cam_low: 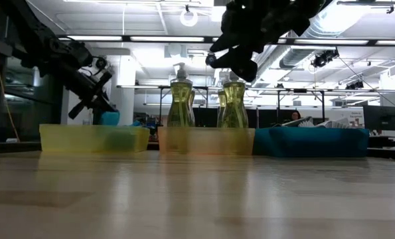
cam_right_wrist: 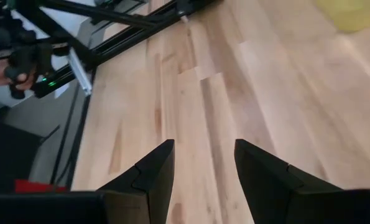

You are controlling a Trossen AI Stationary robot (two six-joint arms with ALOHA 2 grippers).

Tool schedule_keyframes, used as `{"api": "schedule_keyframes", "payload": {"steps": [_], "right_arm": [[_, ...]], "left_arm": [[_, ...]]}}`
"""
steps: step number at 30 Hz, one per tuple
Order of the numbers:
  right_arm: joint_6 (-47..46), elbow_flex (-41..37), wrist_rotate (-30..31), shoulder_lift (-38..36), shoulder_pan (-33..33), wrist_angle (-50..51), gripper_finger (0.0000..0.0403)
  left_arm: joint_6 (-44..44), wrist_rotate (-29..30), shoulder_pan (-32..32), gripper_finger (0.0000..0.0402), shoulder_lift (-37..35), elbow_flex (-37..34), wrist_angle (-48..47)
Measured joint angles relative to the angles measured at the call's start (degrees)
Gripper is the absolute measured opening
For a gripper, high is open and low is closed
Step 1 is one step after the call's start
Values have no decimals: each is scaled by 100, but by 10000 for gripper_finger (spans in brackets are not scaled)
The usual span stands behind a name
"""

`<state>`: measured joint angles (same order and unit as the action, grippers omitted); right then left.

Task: Pick & Place Kitchen Sink Supplies
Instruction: Put the blue sponge into the yellow bin

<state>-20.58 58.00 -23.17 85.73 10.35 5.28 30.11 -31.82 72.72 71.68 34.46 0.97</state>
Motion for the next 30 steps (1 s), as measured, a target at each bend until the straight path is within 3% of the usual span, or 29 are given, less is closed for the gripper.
{"api": "schedule_keyframes", "payload": {"steps": [12, 30], "right_arm": [[135, 0, 102, 0, 244, -2, 161], [301, 0, 95, 0, 253, -1, 161]], "left_arm": [[-32, 1477, -652, 0, 266, 0, -10], [15, 1501, -639, 0, 352, 0, 239]]}}
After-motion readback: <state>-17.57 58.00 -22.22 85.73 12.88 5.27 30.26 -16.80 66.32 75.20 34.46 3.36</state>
